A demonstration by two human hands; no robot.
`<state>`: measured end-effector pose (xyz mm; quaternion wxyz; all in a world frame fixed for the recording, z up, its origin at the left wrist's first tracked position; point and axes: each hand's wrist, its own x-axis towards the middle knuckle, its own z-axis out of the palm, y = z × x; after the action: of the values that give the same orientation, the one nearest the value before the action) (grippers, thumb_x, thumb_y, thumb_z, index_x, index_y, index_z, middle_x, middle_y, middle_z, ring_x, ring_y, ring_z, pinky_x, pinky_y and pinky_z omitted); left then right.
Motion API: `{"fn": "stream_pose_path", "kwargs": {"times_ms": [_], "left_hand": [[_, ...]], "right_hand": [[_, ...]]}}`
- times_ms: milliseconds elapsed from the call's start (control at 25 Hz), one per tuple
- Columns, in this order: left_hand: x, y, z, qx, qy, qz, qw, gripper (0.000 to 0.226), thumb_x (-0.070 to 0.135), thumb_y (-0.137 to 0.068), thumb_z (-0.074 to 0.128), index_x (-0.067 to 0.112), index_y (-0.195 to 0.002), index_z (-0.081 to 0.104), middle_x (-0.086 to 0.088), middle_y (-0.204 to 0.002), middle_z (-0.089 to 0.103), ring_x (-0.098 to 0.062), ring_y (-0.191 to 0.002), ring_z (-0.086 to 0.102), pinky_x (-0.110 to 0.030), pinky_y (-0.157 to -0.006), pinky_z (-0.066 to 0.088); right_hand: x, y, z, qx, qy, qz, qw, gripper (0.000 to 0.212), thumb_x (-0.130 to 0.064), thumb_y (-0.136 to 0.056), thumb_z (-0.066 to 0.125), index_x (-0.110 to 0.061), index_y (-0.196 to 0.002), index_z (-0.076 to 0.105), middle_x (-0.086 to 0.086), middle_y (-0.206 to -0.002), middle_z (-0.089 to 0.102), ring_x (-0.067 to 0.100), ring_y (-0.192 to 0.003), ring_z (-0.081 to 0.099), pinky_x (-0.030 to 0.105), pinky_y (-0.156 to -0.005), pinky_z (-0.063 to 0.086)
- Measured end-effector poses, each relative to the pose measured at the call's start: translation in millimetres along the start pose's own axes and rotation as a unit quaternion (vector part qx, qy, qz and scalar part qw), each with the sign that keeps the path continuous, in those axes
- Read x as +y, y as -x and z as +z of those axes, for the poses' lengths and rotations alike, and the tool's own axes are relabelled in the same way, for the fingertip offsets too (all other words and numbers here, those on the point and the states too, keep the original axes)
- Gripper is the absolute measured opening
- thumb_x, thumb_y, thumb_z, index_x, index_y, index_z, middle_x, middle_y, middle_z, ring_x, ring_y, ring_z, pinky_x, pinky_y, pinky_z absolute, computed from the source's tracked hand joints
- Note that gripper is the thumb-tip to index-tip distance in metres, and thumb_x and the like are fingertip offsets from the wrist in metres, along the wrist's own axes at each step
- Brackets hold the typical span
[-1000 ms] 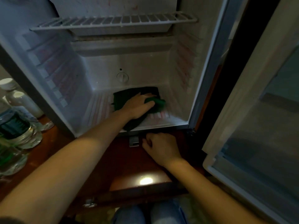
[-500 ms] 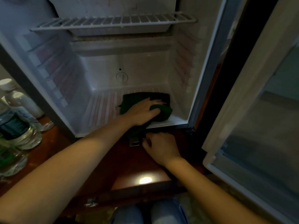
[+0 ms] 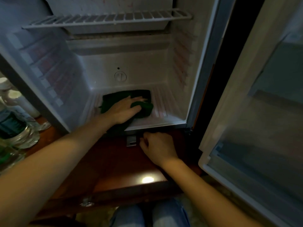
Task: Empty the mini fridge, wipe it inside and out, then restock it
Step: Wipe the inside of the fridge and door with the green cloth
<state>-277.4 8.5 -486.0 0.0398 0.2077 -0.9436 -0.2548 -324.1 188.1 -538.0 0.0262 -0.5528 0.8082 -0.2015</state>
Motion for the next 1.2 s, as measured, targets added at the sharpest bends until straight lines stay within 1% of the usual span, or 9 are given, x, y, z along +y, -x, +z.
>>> {"fn": "stream_pose_path", "kwargs": {"times_ms": [160,320,400,520,680,760,920,1000,1200], "left_hand": [[26,-14,16,0.008,0.051,-0.018,0.998,0.049,0.041,-0.094,0.034,0.036,-0.143,0.035,0.008,-0.155,0.025,-0.022,-0.146,0.011,-0.031,-0.117,0.008],[14,52,20,-0.054,0.051,0.185,0.98,0.043,0.041,-0.086,0.033,0.041,-0.127,0.045,0.013,-0.148,0.038,-0.001,-0.142,0.02,-0.024,-0.117,-0.002],[4,60,12,-0.062,0.027,0.207,0.976,0.044,0.041,-0.087,0.03,0.039,-0.128,0.047,0.014,-0.147,0.039,0.002,-0.14,0.023,-0.027,-0.119,0.0],[12,29,12,-0.059,0.013,0.159,0.985,0.05,0.046,-0.086,0.027,0.039,-0.134,0.042,0.011,-0.151,0.033,-0.002,-0.142,0.021,-0.029,-0.12,0.002],[43,-24,26,-0.045,0.004,0.063,0.997,0.057,0.049,-0.089,0.031,0.031,-0.142,0.04,0.006,-0.154,0.028,-0.021,-0.145,0.016,-0.032,-0.119,0.006],[37,-15,25,-0.041,-0.006,0.081,0.996,0.056,0.048,-0.09,0.031,0.03,-0.142,0.039,0.006,-0.154,0.029,-0.019,-0.145,0.016,-0.03,-0.118,0.006],[16,58,27,0.007,-0.024,0.198,0.98,0.062,0.043,-0.081,0.032,0.026,-0.139,0.045,0.013,-0.147,0.034,0.001,-0.14,0.021,-0.02,-0.117,-0.002],[5,68,29,0.023,-0.044,0.203,0.978,0.062,0.042,-0.08,0.032,0.025,-0.138,0.046,0.015,-0.145,0.033,0.003,-0.139,0.02,-0.016,-0.115,-0.004],[20,11,6,-0.014,-0.066,0.033,0.997,0.059,0.047,-0.09,0.028,0.026,-0.145,0.036,0.007,-0.156,0.023,-0.016,-0.143,0.021,-0.027,-0.117,0.008]], "right_hand": [[1,-2,1,0.0,-0.013,-0.001,1.0,0.029,-0.035,-0.097,0.042,-0.015,-0.087,0.061,0.009,-0.088,0.067,0.028,-0.084,0.062,0.032,-0.064,0.035],[1,1,3,-0.01,0.023,-0.008,1.0,0.032,-0.037,-0.096,0.042,-0.018,-0.113,0.063,0.008,-0.108,0.067,0.028,-0.1,0.06,0.033,-0.075,0.041],[0,0,3,-0.01,0.035,-0.012,0.999,0.034,-0.039,-0.096,0.041,-0.018,-0.112,0.063,0.008,-0.107,0.067,0.028,-0.098,0.061,0.033,-0.075,0.041],[-1,-1,2,0.009,0.019,-0.004,1.0,0.03,-0.036,-0.097,0.042,-0.018,-0.103,0.064,0.008,-0.098,0.068,0.028,-0.09,0.063,0.032,-0.066,0.036],[-1,-1,2,0.012,0.011,0.0,1.0,0.028,-0.036,-0.097,0.043,-0.017,-0.09,0.062,0.007,-0.089,0.068,0.027,-0.082,0.063,0.03,-0.062,0.032],[0,-1,1,0.009,0.002,0.002,1.0,0.028,-0.036,-0.097,0.043,-0.017,-0.091,0.063,0.007,-0.09,0.068,0.027,-0.083,0.063,0.031,-0.062,0.034],[2,0,4,-0.013,0.033,-0.005,0.999,0.034,-0.037,-0.098,0.042,-0.016,-0.116,0.061,0.008,-0.114,0.065,0.028,-0.103,0.059,0.034,-0.079,0.042],[1,1,4,-0.017,0.038,-0.009,0.999,0.034,-0.037,-0.097,0.042,-0.015,-0.117,0.061,0.009,-0.115,0.064,0.028,-0.104,0.059,0.034,-0.081,0.044],[-1,-1,-1,0.004,0.012,0.007,1.0,0.029,-0.036,-0.097,0.043,-0.016,-0.091,0.062,0.008,-0.089,0.068,0.026,-0.083,0.063,0.03,-0.061,0.033]]}}
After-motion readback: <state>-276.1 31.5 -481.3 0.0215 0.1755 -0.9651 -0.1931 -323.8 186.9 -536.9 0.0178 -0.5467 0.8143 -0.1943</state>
